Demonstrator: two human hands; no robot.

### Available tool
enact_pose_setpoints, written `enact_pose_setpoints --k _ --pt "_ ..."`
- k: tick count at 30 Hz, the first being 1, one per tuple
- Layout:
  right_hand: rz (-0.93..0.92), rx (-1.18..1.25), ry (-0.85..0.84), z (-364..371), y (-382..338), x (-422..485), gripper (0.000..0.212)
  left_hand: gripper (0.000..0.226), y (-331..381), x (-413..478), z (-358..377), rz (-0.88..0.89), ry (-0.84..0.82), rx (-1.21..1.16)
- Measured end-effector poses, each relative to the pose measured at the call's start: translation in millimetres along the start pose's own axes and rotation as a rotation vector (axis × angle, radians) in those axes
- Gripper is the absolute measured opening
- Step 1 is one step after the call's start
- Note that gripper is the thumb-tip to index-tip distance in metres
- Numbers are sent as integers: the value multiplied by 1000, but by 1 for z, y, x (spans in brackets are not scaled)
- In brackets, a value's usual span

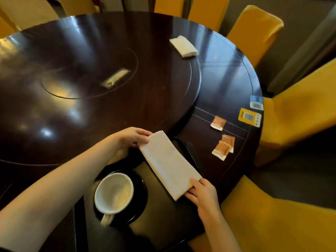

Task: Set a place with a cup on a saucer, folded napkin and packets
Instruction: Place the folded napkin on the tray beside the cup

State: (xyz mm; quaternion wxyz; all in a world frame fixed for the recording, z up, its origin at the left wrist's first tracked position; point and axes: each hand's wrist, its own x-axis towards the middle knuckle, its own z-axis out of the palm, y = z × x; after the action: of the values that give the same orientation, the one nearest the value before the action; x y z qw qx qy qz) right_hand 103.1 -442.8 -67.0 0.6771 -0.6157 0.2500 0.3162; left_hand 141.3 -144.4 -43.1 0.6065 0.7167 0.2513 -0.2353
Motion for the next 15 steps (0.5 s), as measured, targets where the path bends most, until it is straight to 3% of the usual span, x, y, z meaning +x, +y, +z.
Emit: enact_pose_setpoints --k 5,10,15 --pt "-8 13 127 0 33 -14 12 26 5 -10 28 87 105 217" --pt "-46 -14 250 -6 49 -22 16 35 7 -13 56 199 100 630" --pt "-69 -7 280 -17 61 -29 19 45 -2 -9 67 209 88 727"
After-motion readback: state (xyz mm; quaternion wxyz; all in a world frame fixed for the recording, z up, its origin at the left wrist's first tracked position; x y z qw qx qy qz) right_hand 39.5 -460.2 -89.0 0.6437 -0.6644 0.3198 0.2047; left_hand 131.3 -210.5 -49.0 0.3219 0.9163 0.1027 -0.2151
